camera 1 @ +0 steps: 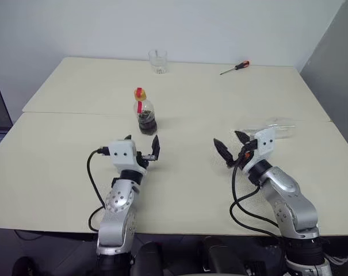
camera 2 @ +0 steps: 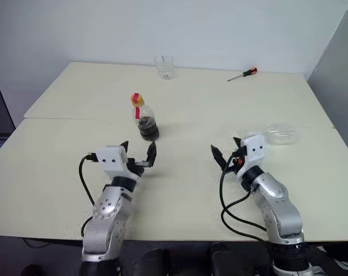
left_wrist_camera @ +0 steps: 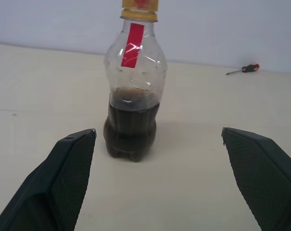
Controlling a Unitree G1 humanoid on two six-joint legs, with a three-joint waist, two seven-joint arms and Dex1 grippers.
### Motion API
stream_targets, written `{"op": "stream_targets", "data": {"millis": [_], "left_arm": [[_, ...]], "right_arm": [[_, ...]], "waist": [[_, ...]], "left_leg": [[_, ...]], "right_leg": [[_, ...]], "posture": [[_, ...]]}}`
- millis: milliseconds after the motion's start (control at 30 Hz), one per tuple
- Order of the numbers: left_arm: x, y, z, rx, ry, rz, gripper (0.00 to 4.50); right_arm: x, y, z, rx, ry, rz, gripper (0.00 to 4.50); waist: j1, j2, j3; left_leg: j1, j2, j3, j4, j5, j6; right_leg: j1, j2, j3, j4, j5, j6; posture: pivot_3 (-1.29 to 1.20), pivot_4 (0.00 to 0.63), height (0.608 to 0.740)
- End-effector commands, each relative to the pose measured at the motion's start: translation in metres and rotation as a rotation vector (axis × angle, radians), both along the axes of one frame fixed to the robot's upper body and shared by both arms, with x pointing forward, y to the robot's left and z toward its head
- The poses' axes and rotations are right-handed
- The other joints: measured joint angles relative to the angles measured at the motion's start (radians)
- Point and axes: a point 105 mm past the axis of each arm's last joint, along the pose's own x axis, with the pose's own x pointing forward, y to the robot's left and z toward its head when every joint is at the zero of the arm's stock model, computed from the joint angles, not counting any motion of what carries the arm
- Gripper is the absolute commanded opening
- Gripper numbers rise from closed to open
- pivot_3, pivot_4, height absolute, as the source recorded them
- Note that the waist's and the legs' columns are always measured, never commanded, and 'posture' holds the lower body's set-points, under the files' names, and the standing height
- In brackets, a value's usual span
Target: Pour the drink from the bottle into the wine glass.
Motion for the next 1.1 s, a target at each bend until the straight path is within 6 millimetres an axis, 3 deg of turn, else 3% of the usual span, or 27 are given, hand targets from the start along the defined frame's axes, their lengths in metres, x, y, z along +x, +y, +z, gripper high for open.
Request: {"op": "stream_targets", "data": {"millis": [33,500,1100], "left_arm": [[0.017,0.002,0.008,0.008,-0.022,0.021,4.46],[0.065,-0.008,0.008,0.015,-0.002,0.009,4.46],[0.082,-0.004,0.019,0.041,-0.057,-0.014,4.46]], "right_arm": [[-0.010,0.020,0.014,-0.032,-0.047,0.166,4.50],[-0.014,0.045,0.013,-0.092,-0.054,0.315,4.50],[-0.017,0.043,0.008,-0.099,-0.051,0.280,4.50]], "waist": [[0.001,0.000,0.000],[0.012,0.000,0.000],[0.017,0.000,0.000]], "left_leg": [[0.000,0.000,0.000,0.000,0.000,0.000],[-0.003,0.000,0.000,0.001,0.000,0.000],[-0.004,0.000,0.001,0.001,0.000,0.000]], "right_leg": [[0.000,0.000,0.000,0.000,0.000,0.000],[0.000,0.000,-0.003,0.000,0.000,0.000],[0.000,0.000,-0.006,0.000,0.000,0.000]], "posture": [[0.00,0.150,0.740],[0.00,0.150,0.740],[0.00,0.150,0.740]]}}
